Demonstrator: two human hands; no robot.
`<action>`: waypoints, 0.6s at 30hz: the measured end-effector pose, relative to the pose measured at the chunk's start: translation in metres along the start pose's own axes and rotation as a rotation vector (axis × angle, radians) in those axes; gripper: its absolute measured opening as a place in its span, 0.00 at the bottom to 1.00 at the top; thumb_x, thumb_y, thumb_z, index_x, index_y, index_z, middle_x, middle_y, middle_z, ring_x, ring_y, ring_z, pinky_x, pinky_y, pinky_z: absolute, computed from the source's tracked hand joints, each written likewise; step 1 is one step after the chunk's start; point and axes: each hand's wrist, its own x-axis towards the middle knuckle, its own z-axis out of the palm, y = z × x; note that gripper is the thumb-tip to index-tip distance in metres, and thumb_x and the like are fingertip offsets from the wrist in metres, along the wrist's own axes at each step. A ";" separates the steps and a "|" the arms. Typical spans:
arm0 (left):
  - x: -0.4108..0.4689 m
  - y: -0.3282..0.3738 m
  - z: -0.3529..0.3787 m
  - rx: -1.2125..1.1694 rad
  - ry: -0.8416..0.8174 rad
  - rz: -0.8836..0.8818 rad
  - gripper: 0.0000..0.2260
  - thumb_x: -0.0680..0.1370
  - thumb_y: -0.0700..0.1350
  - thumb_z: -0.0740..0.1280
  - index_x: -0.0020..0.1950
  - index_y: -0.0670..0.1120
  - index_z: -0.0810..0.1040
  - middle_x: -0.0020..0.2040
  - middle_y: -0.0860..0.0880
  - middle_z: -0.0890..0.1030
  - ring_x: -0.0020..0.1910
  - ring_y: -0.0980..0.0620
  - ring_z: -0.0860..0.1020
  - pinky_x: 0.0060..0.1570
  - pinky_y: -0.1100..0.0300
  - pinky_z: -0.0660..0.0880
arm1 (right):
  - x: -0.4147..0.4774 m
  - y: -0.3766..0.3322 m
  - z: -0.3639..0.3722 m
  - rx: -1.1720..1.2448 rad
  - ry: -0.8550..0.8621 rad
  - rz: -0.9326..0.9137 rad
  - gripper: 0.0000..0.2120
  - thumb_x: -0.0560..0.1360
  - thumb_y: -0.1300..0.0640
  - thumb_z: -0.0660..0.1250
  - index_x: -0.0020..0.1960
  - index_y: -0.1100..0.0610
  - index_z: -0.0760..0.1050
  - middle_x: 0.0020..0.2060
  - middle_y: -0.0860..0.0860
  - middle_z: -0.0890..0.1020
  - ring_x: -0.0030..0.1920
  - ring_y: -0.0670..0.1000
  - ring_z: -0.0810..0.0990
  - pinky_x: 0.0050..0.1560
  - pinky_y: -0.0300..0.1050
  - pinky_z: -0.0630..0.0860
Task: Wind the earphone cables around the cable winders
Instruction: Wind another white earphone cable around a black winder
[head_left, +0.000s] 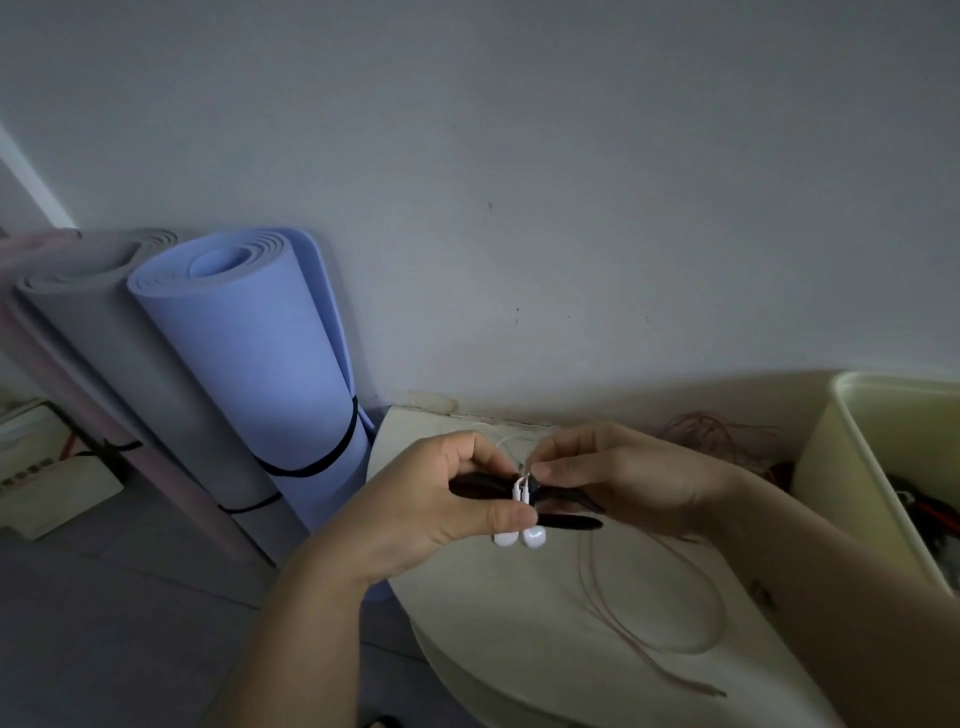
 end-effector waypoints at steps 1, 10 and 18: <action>0.000 0.001 0.001 -0.013 0.019 0.011 0.15 0.62 0.48 0.75 0.45 0.46 0.79 0.37 0.55 0.84 0.39 0.61 0.81 0.41 0.69 0.75 | 0.002 0.001 -0.001 0.046 -0.003 0.027 0.04 0.68 0.58 0.67 0.37 0.57 0.80 0.35 0.55 0.79 0.38 0.52 0.75 0.40 0.40 0.70; 0.005 -0.004 -0.002 -0.171 0.289 0.117 0.13 0.64 0.52 0.73 0.48 0.55 0.83 0.46 0.57 0.85 0.48 0.61 0.82 0.48 0.69 0.76 | 0.019 0.011 0.013 0.257 0.145 -0.005 0.03 0.72 0.62 0.68 0.45 0.58 0.77 0.31 0.50 0.68 0.31 0.46 0.63 0.33 0.36 0.68; 0.023 -0.011 0.010 -0.670 0.495 0.055 0.05 0.70 0.45 0.70 0.42 0.44 0.81 0.35 0.49 0.81 0.38 0.57 0.79 0.43 0.65 0.74 | 0.017 -0.003 0.046 0.016 0.625 -0.248 0.11 0.75 0.54 0.68 0.57 0.49 0.76 0.41 0.43 0.83 0.32 0.38 0.78 0.35 0.32 0.69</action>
